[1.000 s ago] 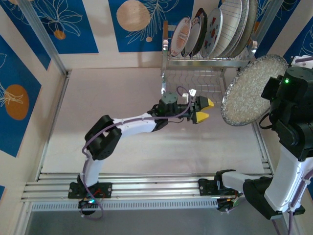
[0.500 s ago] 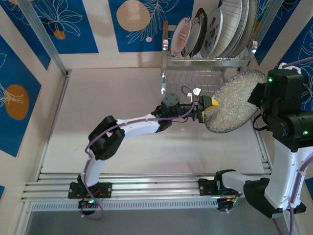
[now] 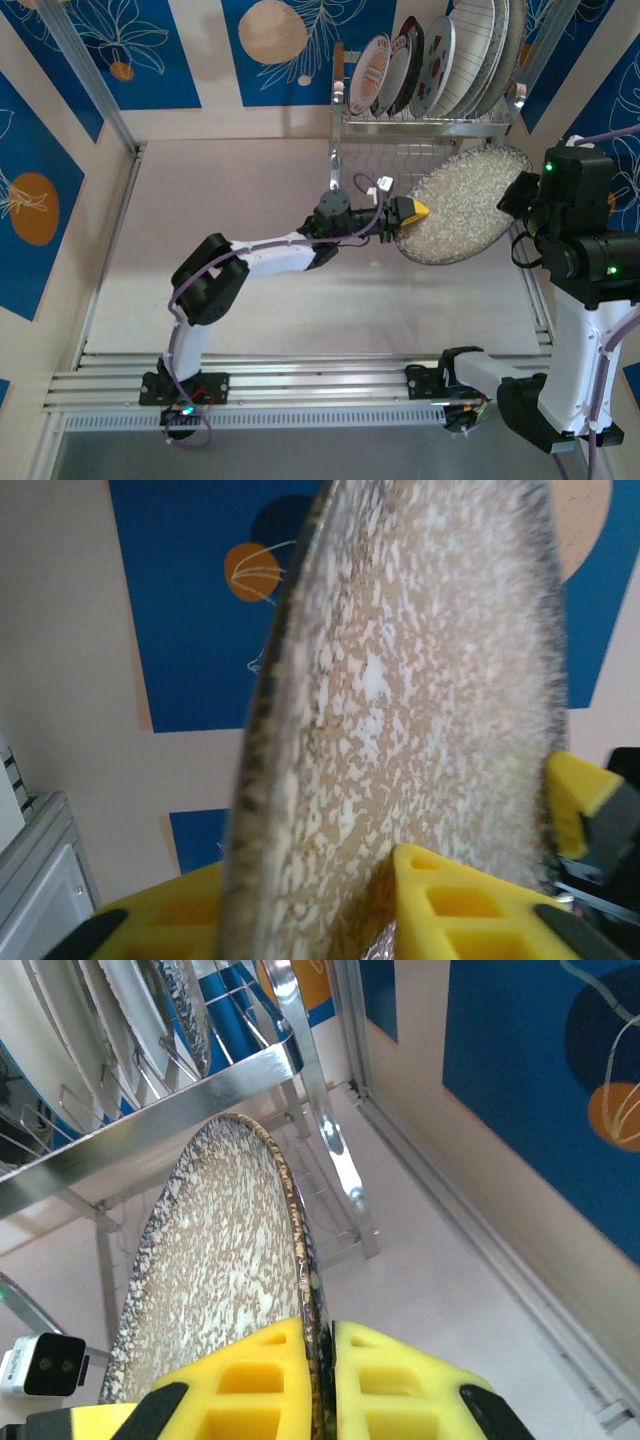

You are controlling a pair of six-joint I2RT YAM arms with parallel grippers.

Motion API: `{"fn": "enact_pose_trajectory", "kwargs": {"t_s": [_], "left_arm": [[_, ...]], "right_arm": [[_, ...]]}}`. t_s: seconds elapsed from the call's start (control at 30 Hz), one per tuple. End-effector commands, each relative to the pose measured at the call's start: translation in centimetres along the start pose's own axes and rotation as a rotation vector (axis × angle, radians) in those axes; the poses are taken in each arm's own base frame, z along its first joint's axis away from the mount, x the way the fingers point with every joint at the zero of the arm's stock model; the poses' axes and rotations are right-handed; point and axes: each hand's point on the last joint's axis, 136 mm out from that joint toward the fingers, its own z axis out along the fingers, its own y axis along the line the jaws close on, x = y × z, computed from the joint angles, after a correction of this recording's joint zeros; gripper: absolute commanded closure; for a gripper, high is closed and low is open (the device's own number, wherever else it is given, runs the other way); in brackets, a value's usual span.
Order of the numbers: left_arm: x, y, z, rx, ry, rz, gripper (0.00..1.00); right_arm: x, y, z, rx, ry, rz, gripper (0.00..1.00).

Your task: Unload the plates from the dish rack

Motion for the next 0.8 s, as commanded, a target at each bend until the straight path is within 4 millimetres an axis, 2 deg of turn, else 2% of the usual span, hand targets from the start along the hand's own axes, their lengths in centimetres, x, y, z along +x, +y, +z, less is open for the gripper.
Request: {"fn": "enact_pose_trajectory", "kwargs": {"t_s": [0.0, 0.17, 0.4, 0.57, 0.77], "left_arm": [[-0.2, -4.9, -2.3, 0.078, -0.005, 0.083, 0.77], [-0.5, -6.2, -5.4, 0.069, -0.032, 0.099, 0.82], [0.5, -7.6, -8.0, 0.056, -0.021, 0.13, 0.87], [1.9, -9.1, -9.5, 0.037, 0.015, 0.164, 0.9], [2.7, -9.7, -11.6, 0.017, 0.015, 0.169, 0.93]], "right_arm": [[-2.2, 4.3, -1.7, -0.276, -0.08, 0.147, 1.0], [0.7, 5.2, -0.9, -0.364, 0.026, 0.221, 1.0], [3.5, 7.6, -1.0, -0.532, 0.16, 0.277, 1.0], [4.9, 9.0, -1.2, -0.63, 0.224, 0.266, 1.0], [6.0, 10.3, -0.9, -0.708, 0.289, 0.261, 1.0]]}}
